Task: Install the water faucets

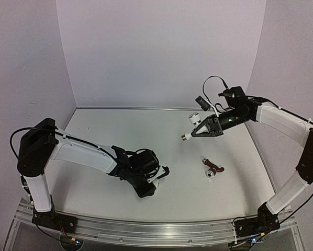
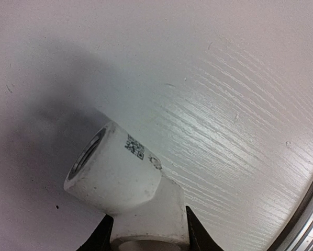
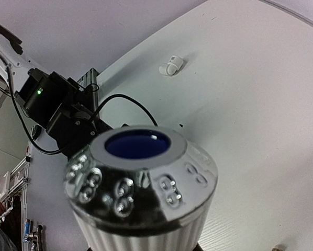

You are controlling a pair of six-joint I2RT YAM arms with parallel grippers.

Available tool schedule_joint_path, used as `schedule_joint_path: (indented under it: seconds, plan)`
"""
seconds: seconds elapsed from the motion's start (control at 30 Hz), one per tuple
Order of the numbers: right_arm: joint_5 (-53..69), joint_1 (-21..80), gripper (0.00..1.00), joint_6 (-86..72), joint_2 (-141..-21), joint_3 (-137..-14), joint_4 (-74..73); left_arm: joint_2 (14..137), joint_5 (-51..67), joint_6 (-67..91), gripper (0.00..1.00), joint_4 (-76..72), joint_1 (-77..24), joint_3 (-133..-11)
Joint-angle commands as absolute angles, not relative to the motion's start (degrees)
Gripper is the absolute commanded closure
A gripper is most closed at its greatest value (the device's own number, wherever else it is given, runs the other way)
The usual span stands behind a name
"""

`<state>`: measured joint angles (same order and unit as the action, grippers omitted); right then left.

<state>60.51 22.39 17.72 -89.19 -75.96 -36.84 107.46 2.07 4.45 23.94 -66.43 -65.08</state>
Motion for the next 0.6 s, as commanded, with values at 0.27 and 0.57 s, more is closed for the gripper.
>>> schedule_joint_path:
  seconds: [0.27,0.57]
  plan:
    - [60.2,21.9,1.00,18.6,-89.3,-76.1,-35.3,110.3,1.1,5.2,0.59,21.5,-66.5,-68.9]
    - [60.2,21.8,1.00,18.7,-89.2,-75.9,-35.2,110.8,1.8,8.4,0.51,19.0,-66.5,-69.2]
